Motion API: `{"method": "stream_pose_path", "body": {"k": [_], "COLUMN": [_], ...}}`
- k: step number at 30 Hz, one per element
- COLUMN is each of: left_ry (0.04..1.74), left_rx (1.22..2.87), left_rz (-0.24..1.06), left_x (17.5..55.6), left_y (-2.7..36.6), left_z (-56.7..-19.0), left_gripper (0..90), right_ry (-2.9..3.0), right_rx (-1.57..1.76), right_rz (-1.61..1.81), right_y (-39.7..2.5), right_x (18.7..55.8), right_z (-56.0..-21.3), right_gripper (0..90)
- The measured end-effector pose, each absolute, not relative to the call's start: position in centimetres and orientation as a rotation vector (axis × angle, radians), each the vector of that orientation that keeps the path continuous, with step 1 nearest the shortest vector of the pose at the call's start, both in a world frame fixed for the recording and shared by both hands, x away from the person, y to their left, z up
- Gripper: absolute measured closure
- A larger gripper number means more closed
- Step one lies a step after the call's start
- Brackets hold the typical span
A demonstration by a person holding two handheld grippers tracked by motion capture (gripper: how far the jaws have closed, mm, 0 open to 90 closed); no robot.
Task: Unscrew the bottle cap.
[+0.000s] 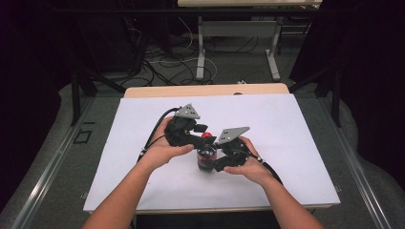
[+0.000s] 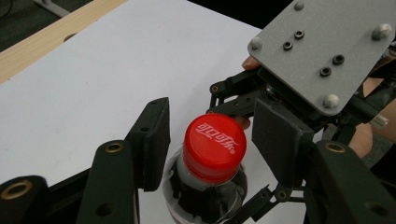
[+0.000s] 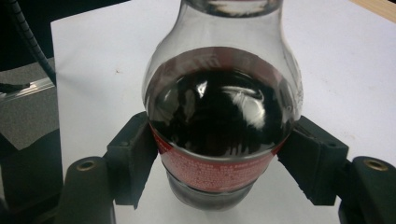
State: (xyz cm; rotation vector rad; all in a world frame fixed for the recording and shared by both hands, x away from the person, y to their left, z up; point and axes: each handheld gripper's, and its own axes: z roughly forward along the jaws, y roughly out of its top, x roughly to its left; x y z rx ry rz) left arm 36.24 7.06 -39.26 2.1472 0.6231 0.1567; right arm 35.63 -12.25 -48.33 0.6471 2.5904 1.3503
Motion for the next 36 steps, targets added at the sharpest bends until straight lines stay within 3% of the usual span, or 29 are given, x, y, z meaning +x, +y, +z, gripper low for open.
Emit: {"method": "stream_pose_path", "body": {"k": [8, 14, 18, 28, 36], "left_ry": [0.624, 0.609, 0.65, 0.874, 0.902], "left_rx": [2.157, 2.176, 2.158, 2.082, 2.057], "left_rz": [0.141, 0.142, 0.18, 0.34, 0.335], "left_x": [36.6, 36.6, 36.4, 35.7, 35.8], "left_y": [7.0, 6.3, 5.5, 4.0, 3.7], "left_z": [-39.6, -39.7, -39.9, -40.0, -40.0], "left_gripper": [46.9, 54.8, 60.4, 61.3, 61.1], "right_ry": [2.603, 2.6, 2.598, 2.537, 2.518], "right_rx": [0.622, 0.623, 0.63, 0.712, 0.731], "right_rz": [1.347, 1.343, 1.344, 1.297, 1.286], "right_y": [-12.1, -12.1, -12.1, -12.2, -12.3], "right_x": [35.5, 35.5, 35.5, 35.7, 35.9], "right_z": [-48.4, -48.4, -48.4, -48.5, -48.5], "right_gripper": [30.6, 30.6, 30.6, 30.7, 30.7]}}
